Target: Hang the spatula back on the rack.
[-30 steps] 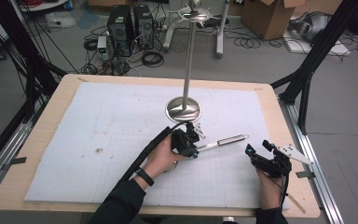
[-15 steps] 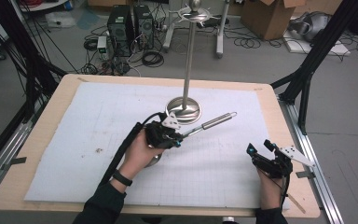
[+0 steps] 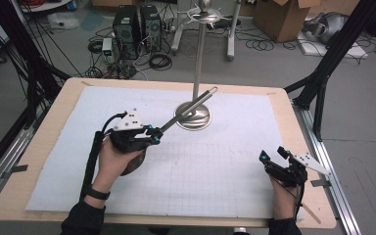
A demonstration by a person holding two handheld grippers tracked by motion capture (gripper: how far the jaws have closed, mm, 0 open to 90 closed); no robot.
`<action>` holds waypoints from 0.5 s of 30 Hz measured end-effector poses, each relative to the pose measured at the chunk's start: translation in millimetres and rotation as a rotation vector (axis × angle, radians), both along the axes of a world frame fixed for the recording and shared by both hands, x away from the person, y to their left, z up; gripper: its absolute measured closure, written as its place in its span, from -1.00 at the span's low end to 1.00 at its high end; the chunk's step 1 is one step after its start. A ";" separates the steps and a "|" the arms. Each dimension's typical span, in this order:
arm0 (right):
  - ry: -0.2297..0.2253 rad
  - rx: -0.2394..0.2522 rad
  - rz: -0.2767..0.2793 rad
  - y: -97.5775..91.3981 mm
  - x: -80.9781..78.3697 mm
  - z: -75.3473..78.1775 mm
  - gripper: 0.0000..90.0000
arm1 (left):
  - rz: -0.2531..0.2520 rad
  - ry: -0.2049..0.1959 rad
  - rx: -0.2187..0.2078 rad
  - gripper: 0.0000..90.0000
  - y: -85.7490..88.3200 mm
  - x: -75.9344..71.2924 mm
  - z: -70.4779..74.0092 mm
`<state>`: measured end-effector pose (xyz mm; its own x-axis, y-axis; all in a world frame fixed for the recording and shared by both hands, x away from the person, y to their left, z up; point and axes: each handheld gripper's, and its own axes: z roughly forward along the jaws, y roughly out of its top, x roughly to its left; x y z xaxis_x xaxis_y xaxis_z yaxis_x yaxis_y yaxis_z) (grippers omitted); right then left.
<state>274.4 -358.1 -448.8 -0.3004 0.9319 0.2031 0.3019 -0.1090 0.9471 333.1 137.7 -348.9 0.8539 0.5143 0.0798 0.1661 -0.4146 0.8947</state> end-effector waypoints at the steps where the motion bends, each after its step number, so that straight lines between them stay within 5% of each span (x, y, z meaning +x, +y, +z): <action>1: -0.002 0.001 -0.001 0.0 0.1 0.1 -0.53 | 0.009 -0.012 -0.009 0.66 5.1 -0.9 -1.7; 15: -0.011 0.003 -0.005 -0.2 -1.0 -0.3 -0.53 | 0.108 -0.101 -0.171 0.66 58.2 -11.6 -12.8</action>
<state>273.4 -358.4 -449.0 -0.2983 0.9328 0.2024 0.2911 -0.1130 0.9500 321.5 195.9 -361.8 0.7852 0.6157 0.0663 0.1071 -0.2405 0.9647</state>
